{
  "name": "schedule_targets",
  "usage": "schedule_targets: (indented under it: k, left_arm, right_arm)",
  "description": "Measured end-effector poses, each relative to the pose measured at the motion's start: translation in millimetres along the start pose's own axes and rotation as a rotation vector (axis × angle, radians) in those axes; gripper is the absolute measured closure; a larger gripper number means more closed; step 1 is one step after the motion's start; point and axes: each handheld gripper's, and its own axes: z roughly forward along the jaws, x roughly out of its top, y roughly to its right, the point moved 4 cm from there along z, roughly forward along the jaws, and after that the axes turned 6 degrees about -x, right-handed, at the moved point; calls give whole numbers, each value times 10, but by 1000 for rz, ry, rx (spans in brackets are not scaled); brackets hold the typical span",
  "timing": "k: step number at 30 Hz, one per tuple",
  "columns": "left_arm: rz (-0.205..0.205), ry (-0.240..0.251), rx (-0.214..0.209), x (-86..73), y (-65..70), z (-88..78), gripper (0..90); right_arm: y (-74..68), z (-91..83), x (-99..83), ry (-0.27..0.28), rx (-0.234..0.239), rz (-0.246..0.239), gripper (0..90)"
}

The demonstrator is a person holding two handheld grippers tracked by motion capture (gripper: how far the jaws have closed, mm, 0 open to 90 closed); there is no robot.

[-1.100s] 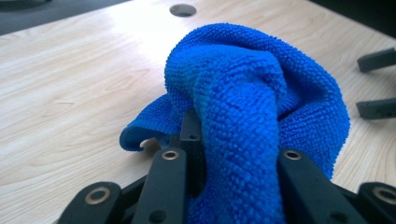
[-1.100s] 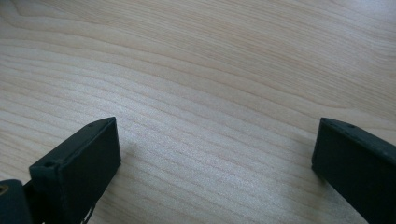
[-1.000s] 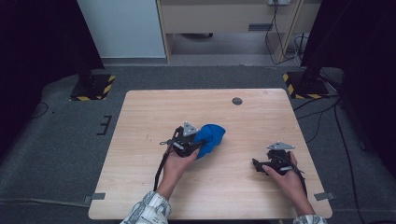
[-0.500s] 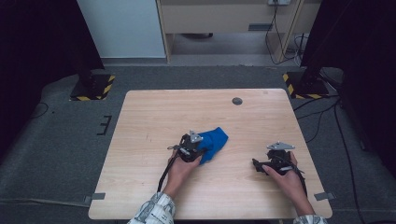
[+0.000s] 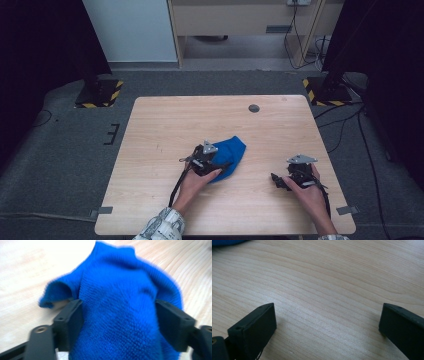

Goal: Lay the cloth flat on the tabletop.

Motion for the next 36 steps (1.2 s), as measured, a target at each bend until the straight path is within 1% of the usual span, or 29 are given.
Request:
schedule_targets:
  k: [1, 2, 3, 4, 5, 6, 7, 8, 9, 10, 11, 12, 13, 15, 18, 19, 20, 21, 22, 25, 26, 27, 28, 29, 31, 32, 34, 35, 36]
  left_arm:
    - [-1, 18, -1, 27, 4, -51, 191]
    - [-1, 18, -1, 27, 4, -51, 166]
    - [-9, 38, -9, 54, 14, -112, 166]
    - [-4, 69, -21, 92, 43, -275, 129]
    - [-4, 69, -21, 92, 43, -275, 119]
    - [-2, 106, -7, 58, 59, -463, 115]
    - [-12, 123, -3, 26, 43, -544, 115]
    - [-30, 128, -9, -7, 22, -603, 115]
    - [-38, 110, -11, -43, -3, -646, 114]
    - [-35, 89, 4, -82, -32, -685, 114]
    - [-26, 84, 23, -127, -60, -724, 114]
    - [-14, 79, 40, -176, -87, -754, 120]
    - [-14, 69, 47, -224, -108, -771, 137]
    - [-35, 60, 35, -286, -136, -783, 173]
    - [-42, 70, 23, -275, -119, -785, 246]
    - [-30, 75, 16, -258, -96, -781, 246]
    - [-7, 70, 3, -237, -25, -746, 282]
    - [-7, 70, 3, -237, -25, -746, 292]
    - [3, 65, 7, -228, 2, -731, 292]
    - [7, 48, 22, -228, 61, -670, 329]
    - [9, 25, 26, -254, 67, -613, 363]
    - [9, 25, 26, -254, 67, -613, 371]
    - [16, 6, 30, -273, 66, -546, 398]
    - [16, 6, 30, -273, 66, -546, 427]
    - [34, -6, 42, -256, 55, -515, 456]
    - [37, -9, 47, -245, 42, -504, 494]
    - [12, -4, 40, -251, 32, -519, 528]
    - [12, -4, 40, -251, 32, -519, 540]
    - [-3, 13, 36, -253, 34, -564, 552]
  right_arm:
    - [-1, -1, -1, 0, 0, -2, 12]
    - [-1, -1, -1, 0, 0, -3, 12]
    - [-1, -1, -1, 0, 0, -3, 12]
    - [-4, -1, 0, -3, 1, -1, 11]
    - [-4, 0, 0, -1, -1, 0, 12]
    - [-4, -3, -1, -3, 0, -1, 14]
    - [-7, -4, -2, 0, -2, -1, 19]
    - [-8, -7, -1, 5, -2, -3, 40]
    - [-13, -14, 1, 13, -1, 1, 79]
    - [-18, -21, 5, 22, 4, -1, 113]
    - [-31, -30, 8, 26, 4, -1, 141]
    - [-46, -43, 15, 30, 17, -7, 209]
    - [-66, -65, 24, 34, 38, -6, 248]
    - [-101, -102, 49, 53, 67, -14, 299]
    - [-156, -133, 80, 65, 89, -25, 393]
    - [-156, -133, 80, 65, 89, -25, 393]
    - [-209, -152, 91, 72, 124, -56, 546]
    - [-230, -157, 93, 75, 142, -64, 580]
    - [-230, -157, 93, 75, 142, -64, 580]
    - [-331, -191, 90, 76, 178, -111, 715]
    - [-368, -210, 111, 85, 196, -118, 770]
    - [-368, -210, 111, 85, 196, -118, 770]
    - [-448, -220, 166, 99, 215, -134, 815]
    - [-448, -220, 166, 99, 215, -134, 815]
    - [-550, -200, 216, 104, 234, -138, 826]
    - [-677, -181, 267, 96, 252, -135, 791]
    - [-791, -153, 344, 92, 251, -154, 722]
    - [-791, -153, 344, 92, 251, -154, 722]
    - [-913, -110, 511, 88, 241, -174, 630]
